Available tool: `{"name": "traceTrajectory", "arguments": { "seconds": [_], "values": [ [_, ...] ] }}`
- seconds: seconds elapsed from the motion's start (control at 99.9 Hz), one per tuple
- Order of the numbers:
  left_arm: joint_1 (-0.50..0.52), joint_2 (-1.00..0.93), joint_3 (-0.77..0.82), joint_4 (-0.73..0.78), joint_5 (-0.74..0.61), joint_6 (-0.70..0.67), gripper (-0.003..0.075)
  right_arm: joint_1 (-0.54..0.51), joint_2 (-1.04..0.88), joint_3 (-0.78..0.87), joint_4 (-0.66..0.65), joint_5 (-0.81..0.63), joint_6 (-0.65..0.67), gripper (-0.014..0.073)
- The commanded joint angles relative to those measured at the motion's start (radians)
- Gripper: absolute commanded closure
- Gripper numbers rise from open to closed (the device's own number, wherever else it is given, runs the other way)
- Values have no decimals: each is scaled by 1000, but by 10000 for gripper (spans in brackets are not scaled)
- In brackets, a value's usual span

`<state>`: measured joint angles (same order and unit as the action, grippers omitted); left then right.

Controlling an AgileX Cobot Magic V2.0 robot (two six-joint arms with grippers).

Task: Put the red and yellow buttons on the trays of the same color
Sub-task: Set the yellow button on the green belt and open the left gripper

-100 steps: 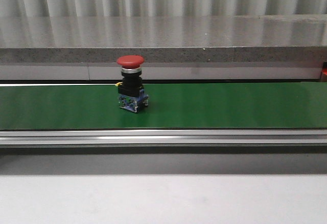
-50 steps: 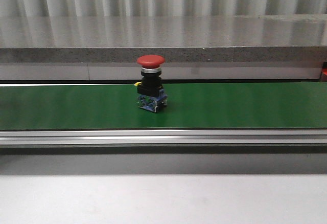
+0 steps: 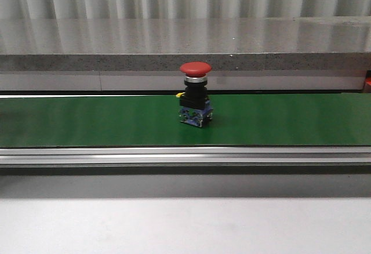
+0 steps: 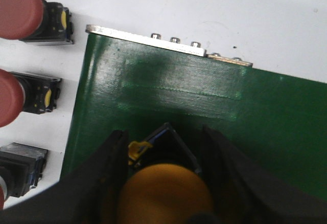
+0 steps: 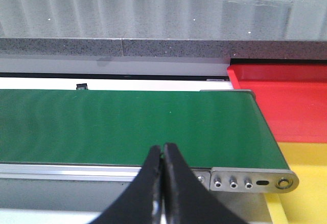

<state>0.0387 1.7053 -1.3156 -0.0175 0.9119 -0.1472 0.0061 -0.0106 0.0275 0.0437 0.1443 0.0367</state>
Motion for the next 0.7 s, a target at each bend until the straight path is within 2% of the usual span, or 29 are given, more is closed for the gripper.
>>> {"name": "traceTrajectory", "arguments": {
  "seconds": [0.0, 0.16, 0.23, 0.46, 0.691],
  "values": [
    [-6, -34, -27, -8, 9, 12, 507, -5, -16, 1, -10, -79, -1, 661],
    [-6, -34, -27, -12, 16, 34, 120, -5, -16, 1, -10, -79, -1, 661],
    [-6, -38, -29, -12, 16, 46, 31, -5, -16, 1, -10, -79, -1, 661],
    [-25, -115, -30, -26, -9, 70, 62, -5, -16, 1, -10, -79, -1, 661],
    [-108, -270, -28, -26, -61, 85, 66, -5, -16, 1, -10, -79, -1, 661]
  ]
}}
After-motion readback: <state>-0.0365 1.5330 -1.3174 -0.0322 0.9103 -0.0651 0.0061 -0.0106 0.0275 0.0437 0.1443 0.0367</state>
